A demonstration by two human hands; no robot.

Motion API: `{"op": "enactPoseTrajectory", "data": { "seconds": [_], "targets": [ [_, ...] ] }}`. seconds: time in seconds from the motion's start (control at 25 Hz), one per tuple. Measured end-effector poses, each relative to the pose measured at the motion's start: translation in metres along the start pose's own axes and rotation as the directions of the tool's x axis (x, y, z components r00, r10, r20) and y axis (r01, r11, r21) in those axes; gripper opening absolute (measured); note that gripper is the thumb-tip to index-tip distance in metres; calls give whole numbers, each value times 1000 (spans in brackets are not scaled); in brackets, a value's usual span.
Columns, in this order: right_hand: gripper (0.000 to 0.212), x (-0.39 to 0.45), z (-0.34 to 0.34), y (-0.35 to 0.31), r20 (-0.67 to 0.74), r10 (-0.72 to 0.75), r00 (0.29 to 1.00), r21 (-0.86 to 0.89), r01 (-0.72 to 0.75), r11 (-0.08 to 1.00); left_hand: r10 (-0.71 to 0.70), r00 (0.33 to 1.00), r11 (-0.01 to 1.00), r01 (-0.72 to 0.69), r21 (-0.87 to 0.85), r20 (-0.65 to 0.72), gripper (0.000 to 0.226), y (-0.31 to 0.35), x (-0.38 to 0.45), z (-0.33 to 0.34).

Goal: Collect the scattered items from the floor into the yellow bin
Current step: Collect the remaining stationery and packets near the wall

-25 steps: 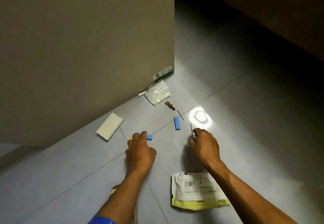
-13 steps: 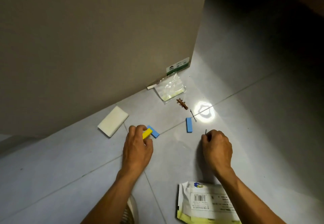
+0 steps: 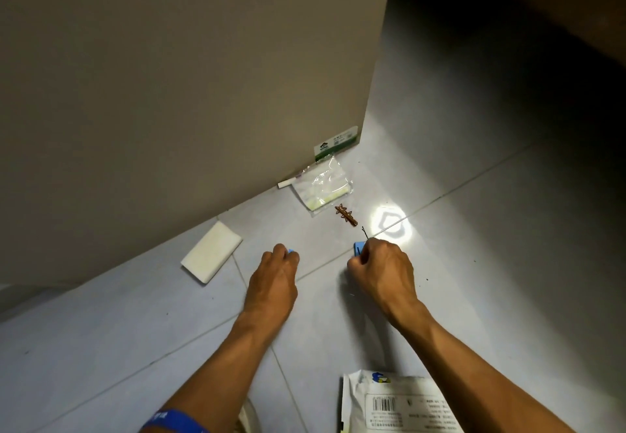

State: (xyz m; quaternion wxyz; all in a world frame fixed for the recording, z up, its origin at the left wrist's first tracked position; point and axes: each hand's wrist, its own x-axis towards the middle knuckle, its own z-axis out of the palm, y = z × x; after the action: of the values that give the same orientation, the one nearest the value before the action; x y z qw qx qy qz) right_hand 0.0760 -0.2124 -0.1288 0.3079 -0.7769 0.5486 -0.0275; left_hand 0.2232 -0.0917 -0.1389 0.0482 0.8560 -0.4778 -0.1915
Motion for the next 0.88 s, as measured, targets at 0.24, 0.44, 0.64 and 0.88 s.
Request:
{"op": "enactPoseTrajectory", "data": {
  "seconds": [0.24,0.44,0.64,0.88],
  "targets": [
    [12,1,23,3,-154,-2,988,-35,-3,999,-566,774,151,437,-887,285,38,19,6,-9],
    [2,0,3,-4,96,123,988,490,-154,858,-395,649,-404,513,-757,650,23,48,8,-6],
    [16,-32,-15,-31,122,-129,984,539,43,841,-150,773,-492,482,-725,616,57,63,19,-4],
    [16,-2,-15,2,-122,24,992,86,-13,996,-297,712,-522,437,-733,636,16,66,21,-7]
  ]
}}
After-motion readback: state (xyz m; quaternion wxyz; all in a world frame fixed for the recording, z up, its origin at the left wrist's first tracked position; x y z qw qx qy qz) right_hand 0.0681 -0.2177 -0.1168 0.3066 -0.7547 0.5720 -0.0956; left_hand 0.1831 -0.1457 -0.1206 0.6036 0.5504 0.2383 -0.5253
